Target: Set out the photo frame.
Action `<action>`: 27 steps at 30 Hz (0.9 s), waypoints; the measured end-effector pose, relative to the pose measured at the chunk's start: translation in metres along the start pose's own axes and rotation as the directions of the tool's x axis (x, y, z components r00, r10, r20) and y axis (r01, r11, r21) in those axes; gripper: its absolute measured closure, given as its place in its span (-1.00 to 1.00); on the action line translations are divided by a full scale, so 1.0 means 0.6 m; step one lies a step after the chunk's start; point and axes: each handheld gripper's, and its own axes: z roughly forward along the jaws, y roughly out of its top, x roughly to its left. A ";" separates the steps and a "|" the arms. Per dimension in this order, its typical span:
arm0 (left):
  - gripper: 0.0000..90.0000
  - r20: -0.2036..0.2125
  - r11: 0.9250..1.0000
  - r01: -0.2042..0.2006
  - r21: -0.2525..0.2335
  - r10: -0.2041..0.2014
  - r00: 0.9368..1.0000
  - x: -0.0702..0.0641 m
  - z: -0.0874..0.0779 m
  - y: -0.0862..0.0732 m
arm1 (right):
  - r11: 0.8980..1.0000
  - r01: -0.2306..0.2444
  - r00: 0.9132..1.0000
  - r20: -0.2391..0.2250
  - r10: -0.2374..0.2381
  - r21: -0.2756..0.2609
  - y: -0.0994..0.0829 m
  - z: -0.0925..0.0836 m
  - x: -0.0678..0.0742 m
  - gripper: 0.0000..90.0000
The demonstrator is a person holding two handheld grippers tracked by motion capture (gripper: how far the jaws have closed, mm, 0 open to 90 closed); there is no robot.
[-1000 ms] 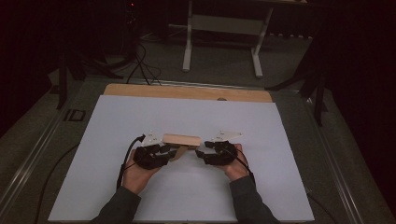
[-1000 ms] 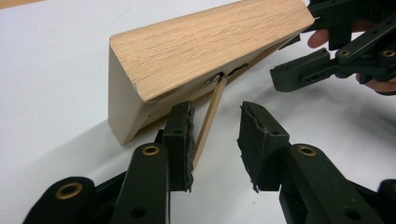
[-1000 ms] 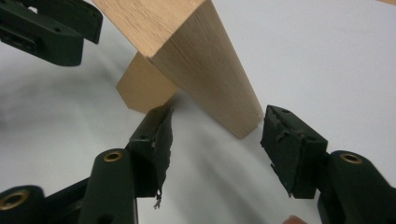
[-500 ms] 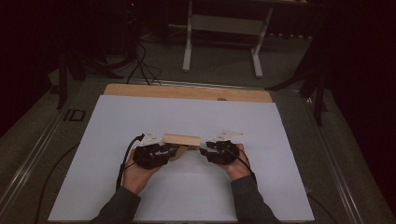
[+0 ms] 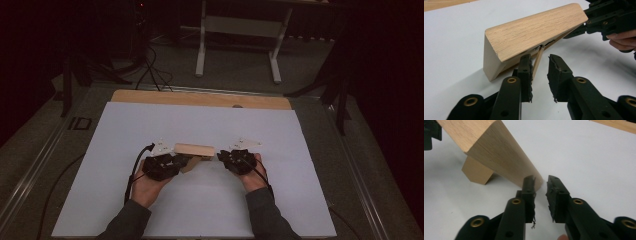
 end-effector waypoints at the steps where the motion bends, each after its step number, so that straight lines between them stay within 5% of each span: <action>1: 0.66 -0.006 1.000 -0.004 0.004 0.004 1.000 0.000 0.001 0.000 | 1.000 -0.007 1.000 0.010 0.007 -0.008 0.001 0.001 0.000 0.81; 12: 0.87 -0.059 1.000 -0.003 0.005 0.003 0.998 0.006 0.004 -0.002 | 0.998 -0.040 0.999 0.011 0.040 -0.047 0.010 0.001 -0.003 0.95; 27: 0.99 -0.061 1.000 0.002 0.011 -0.002 0.998 0.007 0.015 -0.003 | 0.995 -0.048 0.999 -0.002 0.048 -0.083 0.045 0.012 0.002 0.95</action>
